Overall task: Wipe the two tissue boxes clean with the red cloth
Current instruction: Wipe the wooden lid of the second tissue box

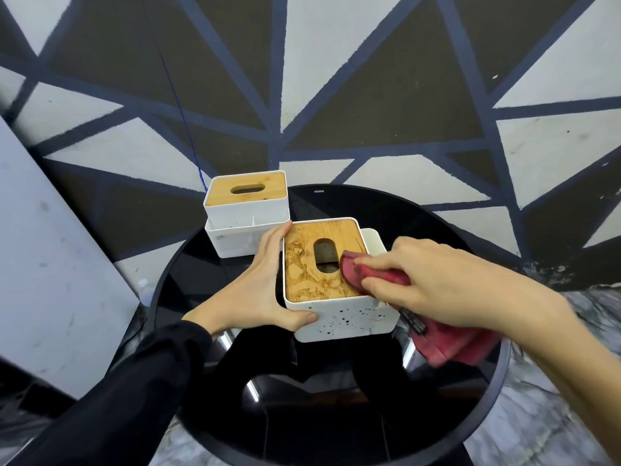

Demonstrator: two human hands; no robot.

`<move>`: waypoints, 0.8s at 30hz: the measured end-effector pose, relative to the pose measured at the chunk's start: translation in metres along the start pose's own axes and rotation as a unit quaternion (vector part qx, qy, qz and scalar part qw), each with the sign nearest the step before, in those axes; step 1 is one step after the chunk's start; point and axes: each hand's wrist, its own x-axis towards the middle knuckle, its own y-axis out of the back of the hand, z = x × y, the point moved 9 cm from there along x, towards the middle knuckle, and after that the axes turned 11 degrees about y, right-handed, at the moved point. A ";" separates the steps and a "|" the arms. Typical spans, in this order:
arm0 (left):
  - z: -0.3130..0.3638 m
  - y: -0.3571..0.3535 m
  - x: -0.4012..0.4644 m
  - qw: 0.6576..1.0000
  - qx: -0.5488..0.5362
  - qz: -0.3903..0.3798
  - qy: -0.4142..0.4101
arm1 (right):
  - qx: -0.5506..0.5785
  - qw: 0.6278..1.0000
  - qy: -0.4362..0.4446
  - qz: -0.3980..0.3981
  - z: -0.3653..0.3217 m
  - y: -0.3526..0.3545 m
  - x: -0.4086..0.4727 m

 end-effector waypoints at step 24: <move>0.000 0.000 0.000 1.000 0.008 0.020 -0.006 | -0.054 0.996 -0.068 0.001 0.001 0.002 0.027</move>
